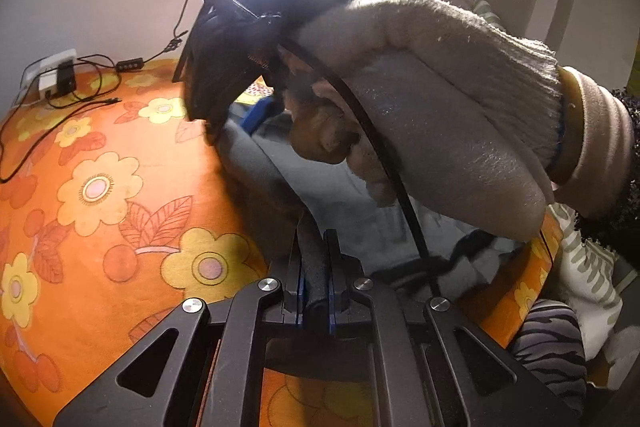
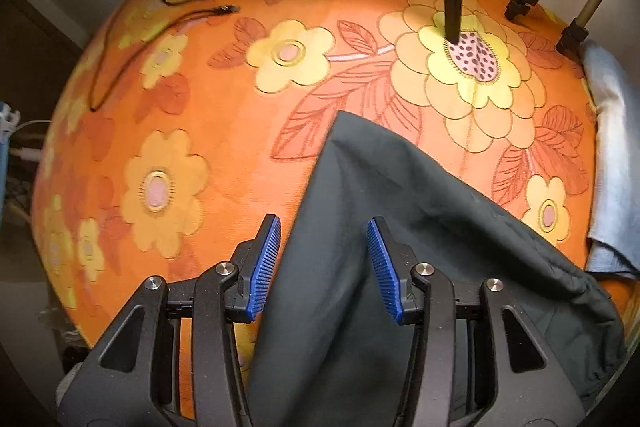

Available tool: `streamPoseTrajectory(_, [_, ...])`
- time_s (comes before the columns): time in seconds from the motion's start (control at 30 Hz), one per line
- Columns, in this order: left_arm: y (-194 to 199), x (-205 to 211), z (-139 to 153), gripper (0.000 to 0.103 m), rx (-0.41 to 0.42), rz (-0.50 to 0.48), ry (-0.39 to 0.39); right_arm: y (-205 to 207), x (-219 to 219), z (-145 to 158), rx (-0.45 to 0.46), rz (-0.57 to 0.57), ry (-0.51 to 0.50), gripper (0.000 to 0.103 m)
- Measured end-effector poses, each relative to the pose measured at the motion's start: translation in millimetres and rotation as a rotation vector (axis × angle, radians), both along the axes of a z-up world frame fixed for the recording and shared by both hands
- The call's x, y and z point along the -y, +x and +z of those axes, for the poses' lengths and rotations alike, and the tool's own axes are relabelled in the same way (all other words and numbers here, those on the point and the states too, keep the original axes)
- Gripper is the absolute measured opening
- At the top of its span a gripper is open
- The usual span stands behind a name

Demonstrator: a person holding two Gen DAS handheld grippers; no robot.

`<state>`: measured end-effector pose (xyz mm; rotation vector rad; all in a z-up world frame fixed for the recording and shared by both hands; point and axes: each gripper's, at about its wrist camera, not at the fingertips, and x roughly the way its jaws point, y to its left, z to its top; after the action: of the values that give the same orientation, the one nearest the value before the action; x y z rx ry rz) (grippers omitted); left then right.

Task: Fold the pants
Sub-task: 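Grasp the trouser edge with the right gripper while the left gripper grasps beside it, then lift the held edge with both grippers and fold it over lengthwise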

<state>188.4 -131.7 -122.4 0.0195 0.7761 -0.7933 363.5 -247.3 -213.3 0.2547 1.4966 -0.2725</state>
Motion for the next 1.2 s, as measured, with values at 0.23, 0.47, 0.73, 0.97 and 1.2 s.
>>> streamPoseTrajectory(0.23, [4.8,-3.5,21.2,0.006,-0.028,-0.023,-0.052,-22.0,29.4,39.4,0.107,-0.074,0.044,0.006])
streamPoseTrajectory(0.47, [-4.6,9.9,57.3,0.005,0.001,-0.051,-0.083,-51.6,61.8,91.3,0.238,-0.147,0.074,0.004])
streamPoseTrajectory(0.73, [-28.9,56.5,83.7,0.005,0.043,-0.147,-0.088,-93.1,95.0,139.5,0.34,-0.194,0.072,0.004])
streamPoseTrajectory(0.97, [-52.2,112.4,86.6,0.005,0.038,-0.249,-0.099,-143.4,134.7,161.9,0.379,-0.25,0.05,0.004])
streamPoseTrajectory(1.2, [-73.6,172.0,66.4,0.005,-0.003,-0.342,-0.106,-202.3,181.9,164.5,0.387,-0.312,0.028,0.004])
